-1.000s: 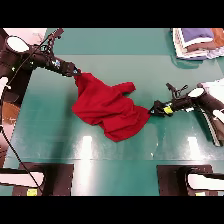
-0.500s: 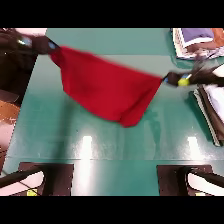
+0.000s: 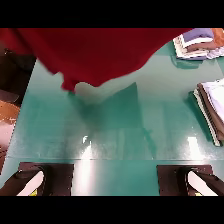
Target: Fold the shirts.
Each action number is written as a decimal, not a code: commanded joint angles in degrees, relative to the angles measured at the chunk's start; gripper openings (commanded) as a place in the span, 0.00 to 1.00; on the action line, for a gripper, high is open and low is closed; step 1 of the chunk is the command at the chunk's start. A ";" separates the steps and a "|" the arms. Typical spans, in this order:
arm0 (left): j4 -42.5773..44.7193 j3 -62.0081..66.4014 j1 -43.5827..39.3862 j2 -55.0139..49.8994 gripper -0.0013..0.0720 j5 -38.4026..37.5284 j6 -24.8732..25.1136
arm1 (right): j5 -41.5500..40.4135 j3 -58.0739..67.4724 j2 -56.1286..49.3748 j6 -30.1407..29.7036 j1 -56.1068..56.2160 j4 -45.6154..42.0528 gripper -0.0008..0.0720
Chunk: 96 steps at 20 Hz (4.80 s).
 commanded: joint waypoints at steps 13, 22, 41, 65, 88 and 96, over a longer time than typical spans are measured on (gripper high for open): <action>0.79 -18.56 -2.60 -7.13 0.05 -9.79 -0.44 | 16.87 -1.01 -15.21 4.24 -0.15 -8.81 0.03; 6.10 -32.20 -9.49 -33.73 0.05 16.13 2.47 | 4.44 -5.86 -35.93 6.12 4.39 -17.42 0.03; 6.91 -40.28 10.36 -18.78 0.75 -13.11 -3.34 | 24.52 -9.99 -29.16 -1.38 -5.86 -5.44 0.60; 10.40 -81.24 6.71 -1.29 0.75 -8.24 -8.66 | 18.14 -32.37 -11.13 -5.53 -6.32 -3.80 0.60; 6.43 -69.94 -0.94 -1.01 0.05 -4.13 -12.87 | 16.22 -68.61 -6.27 -6.21 -27.32 -19.06 0.70; 6.25 -69.94 -0.94 -1.03 0.05 -3.67 -12.46 | 13.97 -72.81 -6.25 -6.19 -25.18 -18.95 0.60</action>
